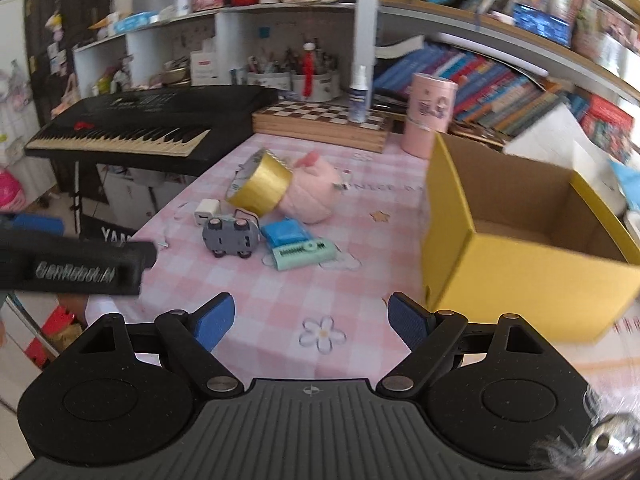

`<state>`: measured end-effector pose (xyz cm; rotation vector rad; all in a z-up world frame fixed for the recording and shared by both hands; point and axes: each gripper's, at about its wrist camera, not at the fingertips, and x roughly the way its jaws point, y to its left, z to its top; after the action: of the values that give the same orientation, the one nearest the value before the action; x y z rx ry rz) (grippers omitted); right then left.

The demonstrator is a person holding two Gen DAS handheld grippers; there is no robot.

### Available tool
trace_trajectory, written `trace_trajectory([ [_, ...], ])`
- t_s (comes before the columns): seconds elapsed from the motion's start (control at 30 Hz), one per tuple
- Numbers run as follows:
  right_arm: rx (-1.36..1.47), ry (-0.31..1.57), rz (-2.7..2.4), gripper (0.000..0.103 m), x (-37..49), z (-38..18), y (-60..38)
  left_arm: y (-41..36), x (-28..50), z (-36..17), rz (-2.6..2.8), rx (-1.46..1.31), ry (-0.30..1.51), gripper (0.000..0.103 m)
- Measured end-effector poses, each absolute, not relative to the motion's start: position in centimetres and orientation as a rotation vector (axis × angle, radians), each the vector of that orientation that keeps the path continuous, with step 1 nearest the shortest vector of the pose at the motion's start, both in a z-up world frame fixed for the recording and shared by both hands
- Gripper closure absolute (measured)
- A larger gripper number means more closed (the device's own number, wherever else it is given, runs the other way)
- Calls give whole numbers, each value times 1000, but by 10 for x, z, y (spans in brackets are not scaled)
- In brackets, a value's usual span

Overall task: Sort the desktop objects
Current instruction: 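Grasp the grey toy truck with the left tool while the right tool grasps the mint-green clip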

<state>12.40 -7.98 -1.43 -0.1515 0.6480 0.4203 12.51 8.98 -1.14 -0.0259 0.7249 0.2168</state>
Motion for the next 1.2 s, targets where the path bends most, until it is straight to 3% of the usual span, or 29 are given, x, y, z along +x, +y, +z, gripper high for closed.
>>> trace_trajectory([
  [0.17,-194,677,456,23,152,-25,-72,88,158,-19,183,11,770,4],
  [1.03,-265,802,588,23,273,-88,-30,112,234,-36,153,-76,885,4],
  [1.13,-249,811,615,35,276,-89,-30,109,240,-39,131,-81,901,4],
  [1.2,-265,807,637,36,275,-87,-30,106,244,-42,119,-85,913,5],
])
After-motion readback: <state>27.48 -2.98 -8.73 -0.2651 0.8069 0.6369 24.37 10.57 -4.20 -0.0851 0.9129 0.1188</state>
